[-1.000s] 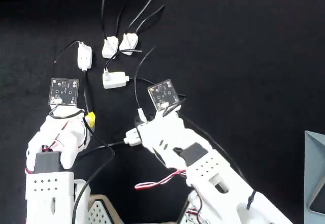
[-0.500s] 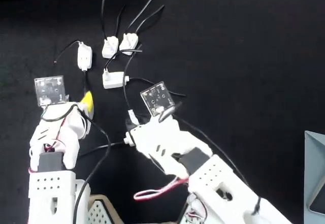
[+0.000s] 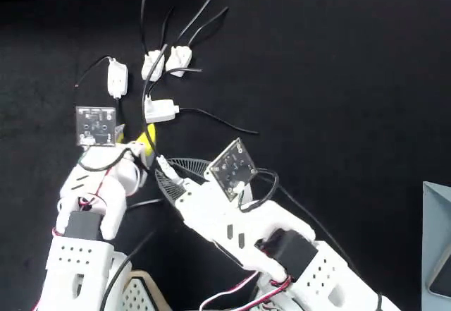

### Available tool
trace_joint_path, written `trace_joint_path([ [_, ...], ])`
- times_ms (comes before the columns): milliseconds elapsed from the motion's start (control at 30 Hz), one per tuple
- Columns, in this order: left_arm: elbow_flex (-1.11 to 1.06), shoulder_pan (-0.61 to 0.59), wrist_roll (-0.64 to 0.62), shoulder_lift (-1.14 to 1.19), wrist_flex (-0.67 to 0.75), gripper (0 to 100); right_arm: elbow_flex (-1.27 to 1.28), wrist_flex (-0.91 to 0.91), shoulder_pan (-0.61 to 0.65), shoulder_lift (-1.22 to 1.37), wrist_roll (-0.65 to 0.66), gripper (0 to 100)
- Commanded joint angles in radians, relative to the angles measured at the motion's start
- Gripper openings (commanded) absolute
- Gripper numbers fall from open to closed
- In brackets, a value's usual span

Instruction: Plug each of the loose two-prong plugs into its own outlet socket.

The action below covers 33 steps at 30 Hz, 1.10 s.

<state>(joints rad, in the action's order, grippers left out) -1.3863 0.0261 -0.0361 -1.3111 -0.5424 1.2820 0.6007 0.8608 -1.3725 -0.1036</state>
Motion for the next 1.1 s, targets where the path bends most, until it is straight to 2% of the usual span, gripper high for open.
trace_joint_path([
  [0,0.027,0.044,-0.006,-0.018,0.018,20,-0.050,0.015,0.009,-0.013,0.009,1.1],
  [267,0.076,0.061,-0.006,-0.247,-0.158,20,-0.050,0.081,0.009,-0.013,0.009,1.1],
  [467,0.071,0.268,0.000,-0.506,-0.348,20,-0.047,0.084,0.037,-0.012,0.009,1.1],
  [567,0.090,0.317,0.003,-0.508,-0.393,20,-0.042,0.115,0.052,-0.019,0.009,1.1],
  [733,0.097,0.297,0.057,-0.496,-0.397,20,-0.041,0.149,0.049,-0.019,0.009,1.2],
  [900,0.099,0.288,0.058,-0.496,-0.399,20,-0.041,0.178,0.020,-0.012,0.009,1.2],
  [1067,0.165,0.077,0.051,-0.496,-0.414,20,-0.021,0.173,-0.098,-0.008,0.006,1.2],
])
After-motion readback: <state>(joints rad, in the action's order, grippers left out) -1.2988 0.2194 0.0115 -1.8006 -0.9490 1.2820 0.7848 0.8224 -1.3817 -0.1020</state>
